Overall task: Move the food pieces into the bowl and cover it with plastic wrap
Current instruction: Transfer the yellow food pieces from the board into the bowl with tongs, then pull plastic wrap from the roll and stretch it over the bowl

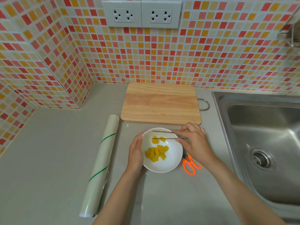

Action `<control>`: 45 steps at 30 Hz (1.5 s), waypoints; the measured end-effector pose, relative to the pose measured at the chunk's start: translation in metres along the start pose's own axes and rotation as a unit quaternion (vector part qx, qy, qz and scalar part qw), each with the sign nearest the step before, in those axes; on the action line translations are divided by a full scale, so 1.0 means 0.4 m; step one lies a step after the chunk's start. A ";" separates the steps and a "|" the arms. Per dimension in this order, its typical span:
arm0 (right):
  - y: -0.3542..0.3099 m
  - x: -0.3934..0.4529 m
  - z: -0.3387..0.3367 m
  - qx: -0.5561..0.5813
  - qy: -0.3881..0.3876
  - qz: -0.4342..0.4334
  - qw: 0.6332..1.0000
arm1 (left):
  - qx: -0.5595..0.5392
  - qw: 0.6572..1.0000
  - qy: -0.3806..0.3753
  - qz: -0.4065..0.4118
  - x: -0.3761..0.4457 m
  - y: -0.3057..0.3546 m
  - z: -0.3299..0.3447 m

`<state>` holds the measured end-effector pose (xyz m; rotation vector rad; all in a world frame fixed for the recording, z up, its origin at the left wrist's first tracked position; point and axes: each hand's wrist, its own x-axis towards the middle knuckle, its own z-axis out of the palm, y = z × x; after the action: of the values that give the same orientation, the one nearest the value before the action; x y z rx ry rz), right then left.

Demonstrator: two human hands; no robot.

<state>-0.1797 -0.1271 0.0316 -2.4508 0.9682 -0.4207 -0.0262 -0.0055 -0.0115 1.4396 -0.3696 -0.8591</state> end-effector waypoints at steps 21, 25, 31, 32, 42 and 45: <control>0.128 0.181 0.072 -0.028 0.122 0.218 0.968 | -0.007 0.995 -0.038 -0.090 0.011 0.019 -0.018; 0.134 0.171 0.080 -0.065 0.132 0.201 0.968 | 0.053 0.993 -0.066 -0.085 0.019 0.024 -0.037; 0.099 0.178 0.046 -0.061 0.099 0.216 0.970 | 0.145 0.988 -0.032 0.038 0.020 0.103 -0.099; 0.072 0.182 0.035 -0.047 0.114 0.206 0.971 | 0.168 0.983 -0.020 0.068 0.021 0.122 -0.124; -0.424 0.055 0.193 0.381 -0.014 0.058 0.923 | 0.432 0.900 -0.020 0.057 0.018 0.126 -0.376; -0.503 -0.015 0.312 0.402 -0.110 0.134 0.899 | 0.485 0.871 -0.072 0.041 -0.006 0.066 -0.397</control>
<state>-0.0169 0.0449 0.0316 -1.5532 0.8006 -0.3429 0.0899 0.1059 -0.0081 2.2573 -1.0769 -0.7289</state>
